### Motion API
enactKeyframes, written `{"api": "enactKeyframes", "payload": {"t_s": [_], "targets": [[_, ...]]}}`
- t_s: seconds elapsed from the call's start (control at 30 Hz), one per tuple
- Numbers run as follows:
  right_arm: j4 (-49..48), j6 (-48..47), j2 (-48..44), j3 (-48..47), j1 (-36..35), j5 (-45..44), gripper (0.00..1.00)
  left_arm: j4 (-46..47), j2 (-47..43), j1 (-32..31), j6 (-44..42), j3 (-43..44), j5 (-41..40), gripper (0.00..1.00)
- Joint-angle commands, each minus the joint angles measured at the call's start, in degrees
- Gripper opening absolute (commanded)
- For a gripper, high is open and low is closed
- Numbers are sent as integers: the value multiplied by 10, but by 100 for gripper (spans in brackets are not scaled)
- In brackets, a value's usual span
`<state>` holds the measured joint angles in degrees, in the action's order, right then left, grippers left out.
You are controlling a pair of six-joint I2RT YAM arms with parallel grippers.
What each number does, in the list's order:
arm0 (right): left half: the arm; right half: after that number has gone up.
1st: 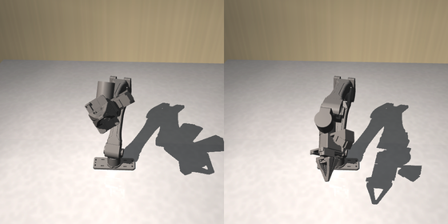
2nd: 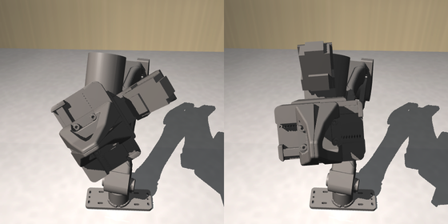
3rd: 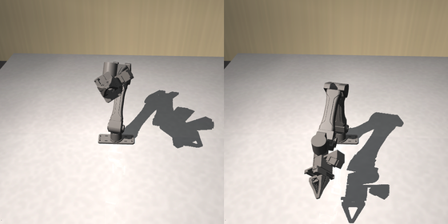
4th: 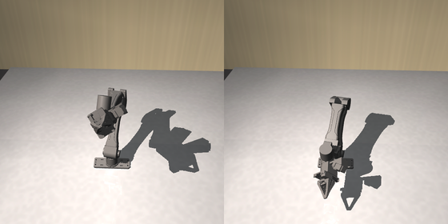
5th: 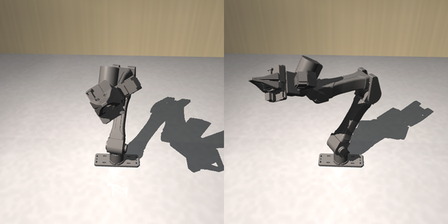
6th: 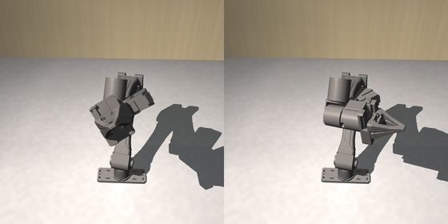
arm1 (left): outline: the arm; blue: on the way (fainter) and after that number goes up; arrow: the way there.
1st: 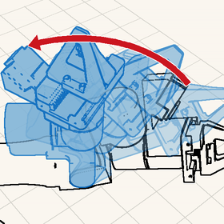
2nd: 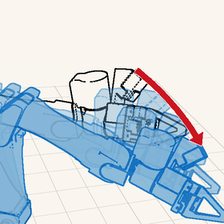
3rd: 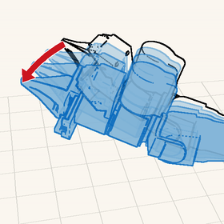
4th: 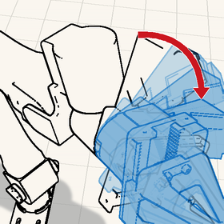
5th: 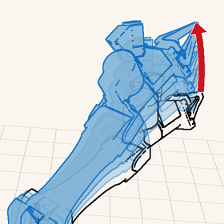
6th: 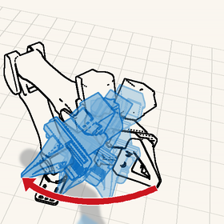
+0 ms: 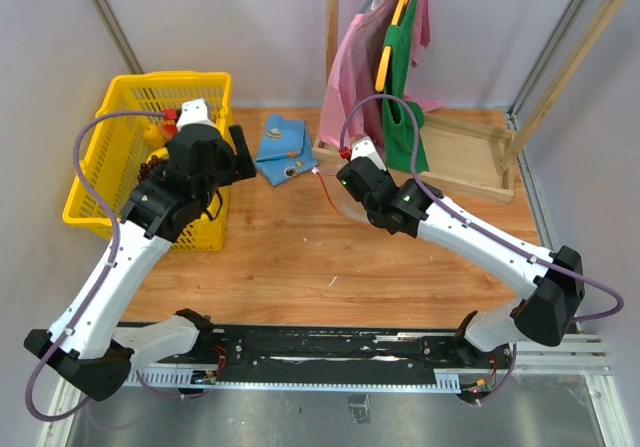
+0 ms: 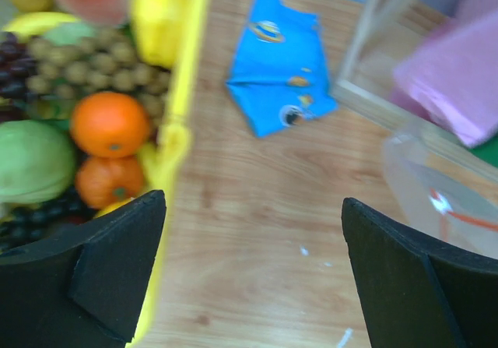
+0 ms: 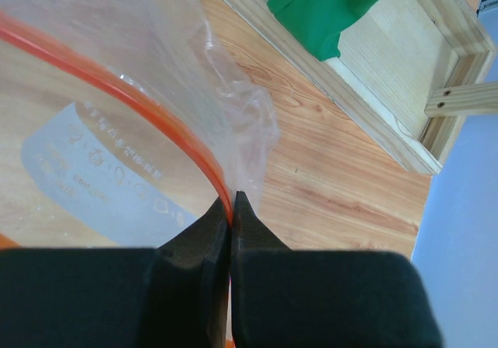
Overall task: Place the food in the zip-top bag and seal the zipper
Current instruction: Pick up the fake vegetable from the bin.
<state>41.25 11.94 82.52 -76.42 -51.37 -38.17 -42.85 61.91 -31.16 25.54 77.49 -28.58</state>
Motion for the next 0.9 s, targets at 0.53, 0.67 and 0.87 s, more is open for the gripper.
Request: {"api": "enactKeyframes", "payload": {"t_s": [0.53,0.67,0.87], "targets": [[5,-2,-6,-4,-6,9,1,-11,22,365,-40,-62,82,100],[-3,-4,-7,4,-6,19,1,9,45,394,-32,-75,87,99],[-13,-8,-14,17,-5,38,1,58,91,433,-9,-106,114,99]]}}
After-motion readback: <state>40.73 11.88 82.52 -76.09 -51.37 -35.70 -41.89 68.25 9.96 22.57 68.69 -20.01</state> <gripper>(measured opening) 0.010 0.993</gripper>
